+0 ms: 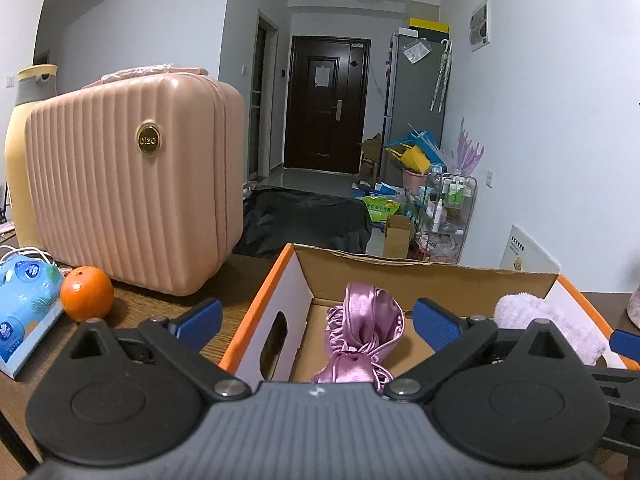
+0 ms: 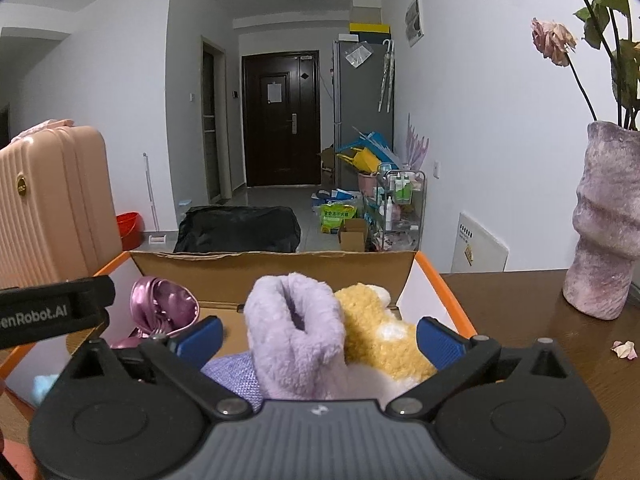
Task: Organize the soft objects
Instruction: 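Open both tools over the box to drop the sponge and wristband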
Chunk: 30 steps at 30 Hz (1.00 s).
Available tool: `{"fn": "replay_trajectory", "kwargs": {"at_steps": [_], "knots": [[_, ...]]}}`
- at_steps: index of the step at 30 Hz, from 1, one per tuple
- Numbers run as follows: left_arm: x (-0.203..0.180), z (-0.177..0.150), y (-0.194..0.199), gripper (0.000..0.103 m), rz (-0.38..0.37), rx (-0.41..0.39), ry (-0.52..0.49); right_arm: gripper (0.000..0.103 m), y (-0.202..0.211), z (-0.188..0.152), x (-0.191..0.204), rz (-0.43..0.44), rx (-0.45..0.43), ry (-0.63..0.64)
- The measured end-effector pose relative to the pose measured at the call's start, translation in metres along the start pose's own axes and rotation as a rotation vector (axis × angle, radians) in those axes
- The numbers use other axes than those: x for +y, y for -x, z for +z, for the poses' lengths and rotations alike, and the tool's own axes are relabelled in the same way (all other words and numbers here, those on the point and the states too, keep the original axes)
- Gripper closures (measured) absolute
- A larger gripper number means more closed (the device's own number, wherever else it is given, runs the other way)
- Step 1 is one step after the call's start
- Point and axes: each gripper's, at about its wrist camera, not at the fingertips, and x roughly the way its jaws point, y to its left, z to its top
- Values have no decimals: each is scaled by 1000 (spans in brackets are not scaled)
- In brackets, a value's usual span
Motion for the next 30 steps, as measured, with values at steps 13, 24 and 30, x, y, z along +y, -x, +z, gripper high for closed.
{"fn": "replay_trajectory", "kwargs": {"at_steps": [13,24,30], "knots": [[-1,-3,8,0,4,-29,-22,0,12,-5,-10,2,-27,-13],[10,-12,22,0,-7,-30,-23,0,36,-19,-9,22,-36,14],[15,-17,34,0,-4,-33,-27,0,48,-28,-7,35,-28,15]]}}
